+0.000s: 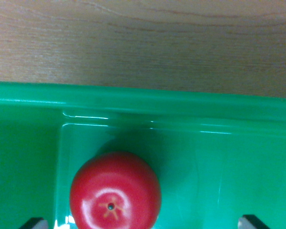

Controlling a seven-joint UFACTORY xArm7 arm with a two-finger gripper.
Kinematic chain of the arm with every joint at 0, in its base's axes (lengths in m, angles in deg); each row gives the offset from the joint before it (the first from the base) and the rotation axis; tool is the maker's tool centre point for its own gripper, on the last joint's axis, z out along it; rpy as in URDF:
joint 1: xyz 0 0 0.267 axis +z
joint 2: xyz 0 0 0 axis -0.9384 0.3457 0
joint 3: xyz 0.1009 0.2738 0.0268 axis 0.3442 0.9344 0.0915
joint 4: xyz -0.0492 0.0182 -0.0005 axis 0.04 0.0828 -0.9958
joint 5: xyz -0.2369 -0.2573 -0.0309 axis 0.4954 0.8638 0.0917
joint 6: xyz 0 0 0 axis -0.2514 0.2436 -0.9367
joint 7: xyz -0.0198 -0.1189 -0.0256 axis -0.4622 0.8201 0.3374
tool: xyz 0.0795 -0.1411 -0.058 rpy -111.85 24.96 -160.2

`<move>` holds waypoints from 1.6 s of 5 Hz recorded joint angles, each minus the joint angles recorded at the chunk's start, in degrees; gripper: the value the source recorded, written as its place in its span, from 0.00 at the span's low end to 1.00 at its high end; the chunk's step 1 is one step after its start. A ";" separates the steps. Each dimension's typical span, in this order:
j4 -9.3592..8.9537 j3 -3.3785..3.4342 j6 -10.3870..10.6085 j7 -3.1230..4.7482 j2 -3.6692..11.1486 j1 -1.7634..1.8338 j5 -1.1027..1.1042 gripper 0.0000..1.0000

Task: Pick fruit

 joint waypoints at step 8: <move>-4.86 0.77 8.52 0.25 4.17 1.12 1.16 0.00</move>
